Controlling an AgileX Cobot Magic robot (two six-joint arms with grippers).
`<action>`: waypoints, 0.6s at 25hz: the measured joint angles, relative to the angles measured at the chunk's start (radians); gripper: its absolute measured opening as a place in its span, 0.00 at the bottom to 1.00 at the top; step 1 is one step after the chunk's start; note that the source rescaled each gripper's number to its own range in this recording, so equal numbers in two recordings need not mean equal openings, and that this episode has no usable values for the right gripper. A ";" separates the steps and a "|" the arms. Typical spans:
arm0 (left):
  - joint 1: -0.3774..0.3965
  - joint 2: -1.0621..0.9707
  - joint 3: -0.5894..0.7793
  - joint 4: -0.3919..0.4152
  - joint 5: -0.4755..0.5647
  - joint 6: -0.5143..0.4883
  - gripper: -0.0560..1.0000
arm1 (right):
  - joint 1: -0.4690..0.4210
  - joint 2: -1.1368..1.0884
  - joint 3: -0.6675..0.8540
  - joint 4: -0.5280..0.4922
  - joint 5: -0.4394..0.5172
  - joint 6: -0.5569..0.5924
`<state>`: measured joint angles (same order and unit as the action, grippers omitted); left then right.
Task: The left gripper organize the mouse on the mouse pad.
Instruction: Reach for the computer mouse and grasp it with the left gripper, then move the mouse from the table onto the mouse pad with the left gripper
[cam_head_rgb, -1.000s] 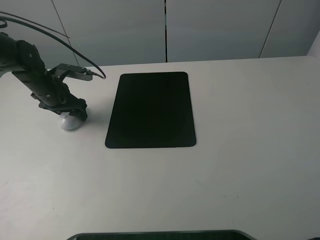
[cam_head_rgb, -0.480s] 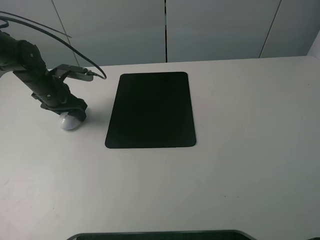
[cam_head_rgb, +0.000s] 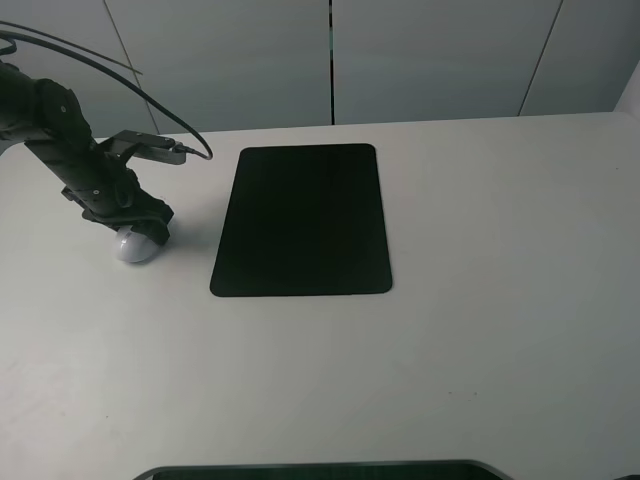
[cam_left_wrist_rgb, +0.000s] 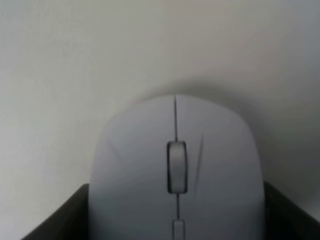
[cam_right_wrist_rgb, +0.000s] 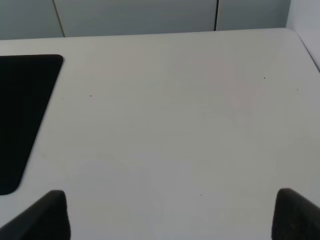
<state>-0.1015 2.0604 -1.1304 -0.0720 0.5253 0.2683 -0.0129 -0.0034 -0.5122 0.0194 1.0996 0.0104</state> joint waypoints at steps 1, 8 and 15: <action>0.000 0.000 0.000 0.000 0.000 0.000 0.05 | 0.000 0.000 0.000 0.000 0.000 0.000; 0.000 0.000 0.000 0.000 0.000 0.000 0.05 | 0.000 0.000 0.000 0.000 0.000 0.000; -0.008 0.000 -0.054 -0.017 0.063 -0.051 0.05 | 0.000 0.000 0.000 0.000 0.000 0.000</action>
<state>-0.1098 2.0604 -1.1840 -0.0890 0.5887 0.2174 -0.0129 -0.0034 -0.5122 0.0194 1.0996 0.0104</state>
